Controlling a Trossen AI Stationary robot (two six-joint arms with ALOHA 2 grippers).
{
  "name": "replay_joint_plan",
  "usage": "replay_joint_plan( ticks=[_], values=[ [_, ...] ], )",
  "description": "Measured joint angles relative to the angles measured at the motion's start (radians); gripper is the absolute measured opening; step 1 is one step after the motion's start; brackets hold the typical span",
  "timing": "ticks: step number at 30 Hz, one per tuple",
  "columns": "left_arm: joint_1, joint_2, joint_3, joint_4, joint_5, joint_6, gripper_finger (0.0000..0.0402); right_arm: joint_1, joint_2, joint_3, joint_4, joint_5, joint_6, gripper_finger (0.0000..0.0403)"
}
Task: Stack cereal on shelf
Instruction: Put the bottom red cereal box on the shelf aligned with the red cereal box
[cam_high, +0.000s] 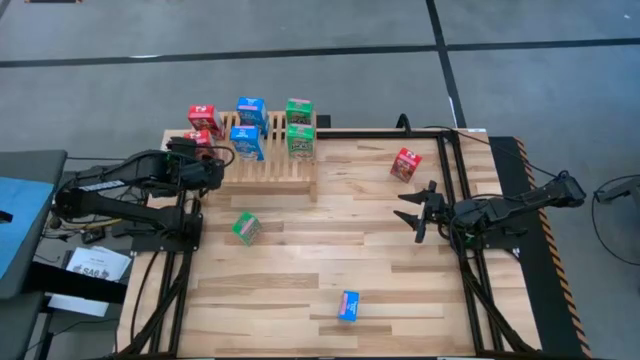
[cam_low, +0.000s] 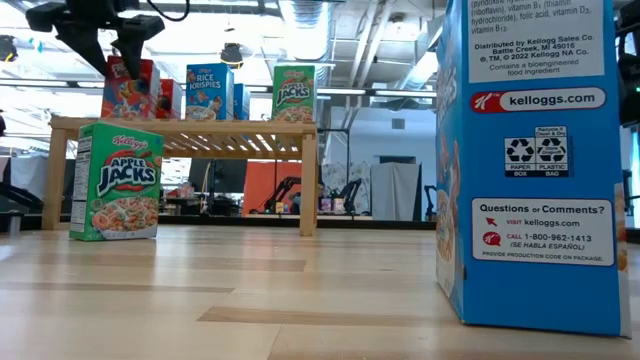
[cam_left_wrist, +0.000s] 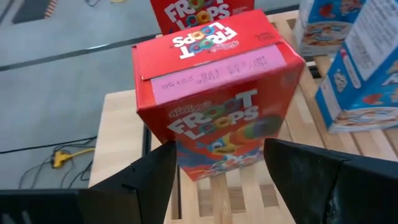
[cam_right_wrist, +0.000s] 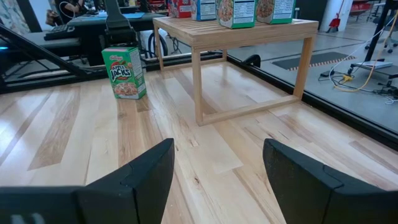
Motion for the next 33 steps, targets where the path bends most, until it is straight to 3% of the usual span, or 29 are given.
replay_joint_plan(
  ticks=[11, 20, 27, 33],
  values=[
    [0.029, 0.017, 0.000, 0.010, 0.011, 0.034, 0.0233, 0.000, 0.000, 0.000, 0.000, 0.000, 0.000, 0.0272],
    [-0.049, -0.038, 0.000, 0.007, 0.044, 0.024, 0.0233, 0.000, 0.000, 0.000, 0.000, 0.000, 0.000, 0.0272],
    [-0.210, -0.019, -0.004, -0.082, -0.043, -0.186, 0.0233, 0.000, 0.000, 0.000, 0.000, 0.000, 0.000, 0.0272],
    [-0.304, -0.010, -0.091, -0.089, -0.084, -0.367, 0.0233, 0.000, 0.000, 0.000, 0.000, 0.000, 0.000, 0.0272]
  ],
)
